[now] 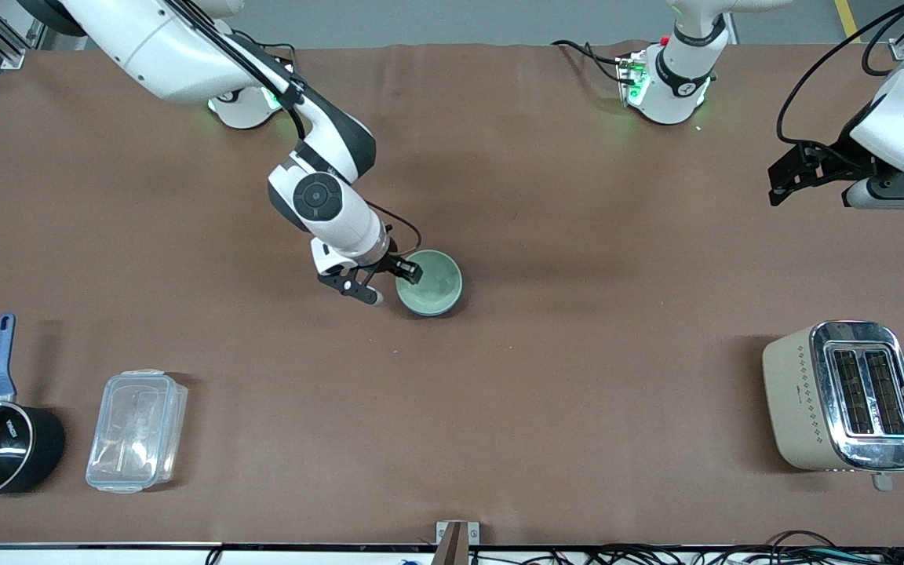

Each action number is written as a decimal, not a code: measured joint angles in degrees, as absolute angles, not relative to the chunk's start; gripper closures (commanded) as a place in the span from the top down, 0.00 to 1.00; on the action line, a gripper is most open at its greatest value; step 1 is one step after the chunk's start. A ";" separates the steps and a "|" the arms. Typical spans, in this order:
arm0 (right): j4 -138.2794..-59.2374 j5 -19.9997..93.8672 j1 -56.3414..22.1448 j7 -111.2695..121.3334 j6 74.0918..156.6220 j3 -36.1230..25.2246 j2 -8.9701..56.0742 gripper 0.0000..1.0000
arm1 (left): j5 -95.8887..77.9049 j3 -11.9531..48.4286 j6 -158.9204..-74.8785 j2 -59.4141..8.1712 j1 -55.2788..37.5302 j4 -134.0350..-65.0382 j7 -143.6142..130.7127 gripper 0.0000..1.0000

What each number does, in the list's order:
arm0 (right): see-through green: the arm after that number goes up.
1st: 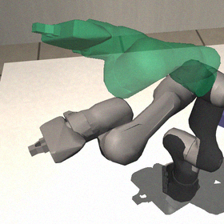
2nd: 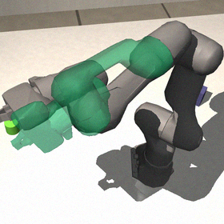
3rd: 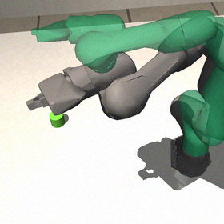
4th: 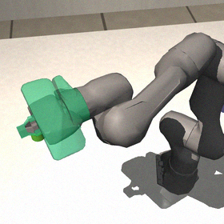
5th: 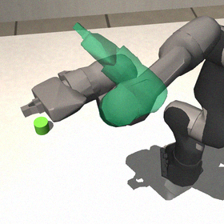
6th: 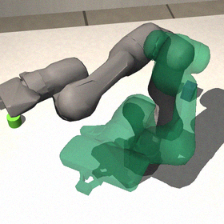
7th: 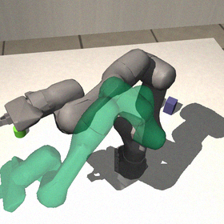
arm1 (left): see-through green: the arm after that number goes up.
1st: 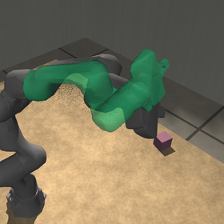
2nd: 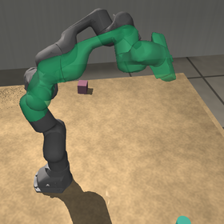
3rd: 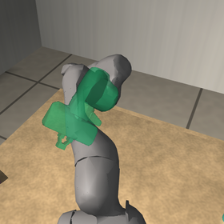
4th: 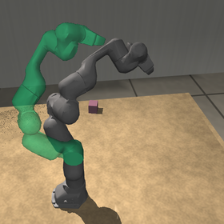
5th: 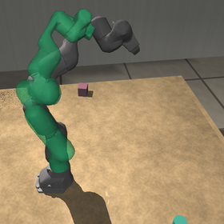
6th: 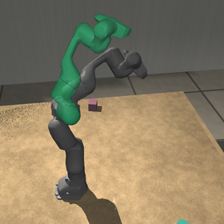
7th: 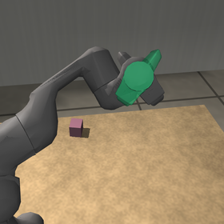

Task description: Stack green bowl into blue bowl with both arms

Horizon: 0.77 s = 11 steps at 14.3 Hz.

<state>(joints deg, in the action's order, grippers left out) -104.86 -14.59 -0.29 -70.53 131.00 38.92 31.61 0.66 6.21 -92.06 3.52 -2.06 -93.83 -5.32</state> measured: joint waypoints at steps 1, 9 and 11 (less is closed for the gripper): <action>-101.34 -15.10 -0.12 -69.88 124.71 38.81 30.34 1.00 | 0.66 6.20 -92.11 3.51 -2.06 -93.83 -5.32 1.00; -93.55 -15.20 2.58 -43.60 104.51 25.84 13.44 1.00 | 0.66 6.18 -93.27 2.95 -2.02 -93.80 -5.29 1.00; -93.56 -11.63 2.48 -37.66 101.28 21.99 9.10 1.00 | 0.66 6.16 -93.27 2.93 -2.00 -93.78 -5.27 1.00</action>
